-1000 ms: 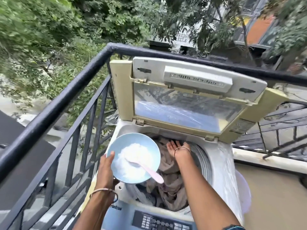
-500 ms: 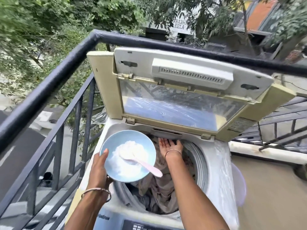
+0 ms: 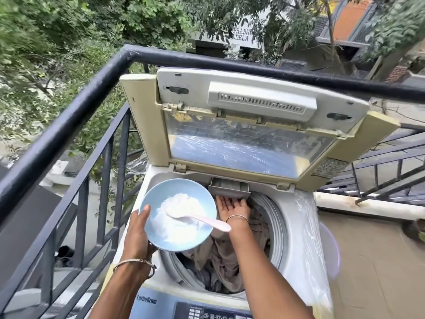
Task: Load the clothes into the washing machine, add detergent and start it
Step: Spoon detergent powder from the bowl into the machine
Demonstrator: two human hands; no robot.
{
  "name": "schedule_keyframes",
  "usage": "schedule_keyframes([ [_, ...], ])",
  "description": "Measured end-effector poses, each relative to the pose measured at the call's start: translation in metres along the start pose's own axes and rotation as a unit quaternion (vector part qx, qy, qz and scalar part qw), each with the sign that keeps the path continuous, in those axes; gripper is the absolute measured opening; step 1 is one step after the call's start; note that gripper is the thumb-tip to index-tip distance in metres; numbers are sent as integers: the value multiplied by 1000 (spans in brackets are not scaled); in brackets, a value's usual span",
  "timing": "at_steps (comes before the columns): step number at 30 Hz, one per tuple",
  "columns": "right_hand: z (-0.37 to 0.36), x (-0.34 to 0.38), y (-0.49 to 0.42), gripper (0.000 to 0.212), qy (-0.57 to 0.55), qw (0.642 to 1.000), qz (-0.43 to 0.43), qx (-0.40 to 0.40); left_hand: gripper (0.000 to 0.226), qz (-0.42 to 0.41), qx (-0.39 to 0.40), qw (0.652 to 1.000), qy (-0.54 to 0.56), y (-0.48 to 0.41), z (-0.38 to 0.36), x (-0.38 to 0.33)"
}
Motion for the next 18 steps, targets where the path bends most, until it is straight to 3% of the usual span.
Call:
schedule_keyframes([
  [5, 1, 3, 12, 46, 39, 999, -7, 0, 37, 7, 10, 1000, -14, -1, 1, -7],
  [10, 25, 7, 46, 20, 178, 983, -12, -30, 30, 1, 22, 999, -26, -6, -2, -11],
  [14, 48, 11, 106, 35, 295, 955, -16, -24, 9, -10, 32, 999, -43, -8, -13, -14],
  [18, 49, 12, 175, 53, 384, 915, -3, 125, 14, -36, 57, 995, -70, -10, -31, -15],
])
Point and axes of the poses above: each hand's wrist, its own y-axis away from the middle knuckle, its own z-axis out of the back of the hand, x = y × z, the point moved 8 cm from there along -y, towards the middle knuckle, and after that the axes turned 5 degrees about y, right-handed, at the moved point
